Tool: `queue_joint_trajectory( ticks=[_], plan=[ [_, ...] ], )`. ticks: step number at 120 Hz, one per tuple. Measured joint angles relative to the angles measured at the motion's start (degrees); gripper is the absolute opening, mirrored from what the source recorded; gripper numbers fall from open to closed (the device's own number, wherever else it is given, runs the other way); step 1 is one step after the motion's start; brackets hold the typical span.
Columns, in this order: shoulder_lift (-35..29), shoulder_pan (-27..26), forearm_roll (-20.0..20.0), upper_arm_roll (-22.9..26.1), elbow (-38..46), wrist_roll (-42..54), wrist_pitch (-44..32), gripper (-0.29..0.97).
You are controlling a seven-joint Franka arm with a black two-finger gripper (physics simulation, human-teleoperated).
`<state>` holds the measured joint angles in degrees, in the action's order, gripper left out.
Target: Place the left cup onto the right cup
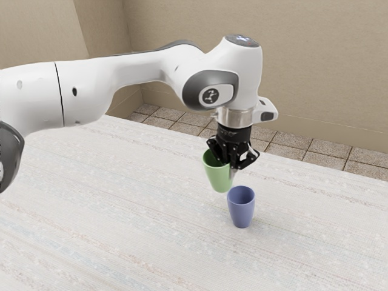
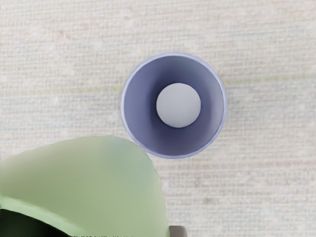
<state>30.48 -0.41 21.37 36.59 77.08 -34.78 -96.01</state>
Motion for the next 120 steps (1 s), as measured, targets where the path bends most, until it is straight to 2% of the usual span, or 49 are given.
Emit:
queue_joint_trajectory(
  ticks=[31,79,120],
  plan=[
    [3.27,-0.61,1.74,-0.06,-4.14,-0.88,0.95,-0.11],
    [3.76,-2.76,2.77,-0.03,-6.15,-1.46,2.75,-0.11],
    [5.09,-3.22,4.64,3.38,-7.56,-3.27,4.56,-0.11]
  ],
)
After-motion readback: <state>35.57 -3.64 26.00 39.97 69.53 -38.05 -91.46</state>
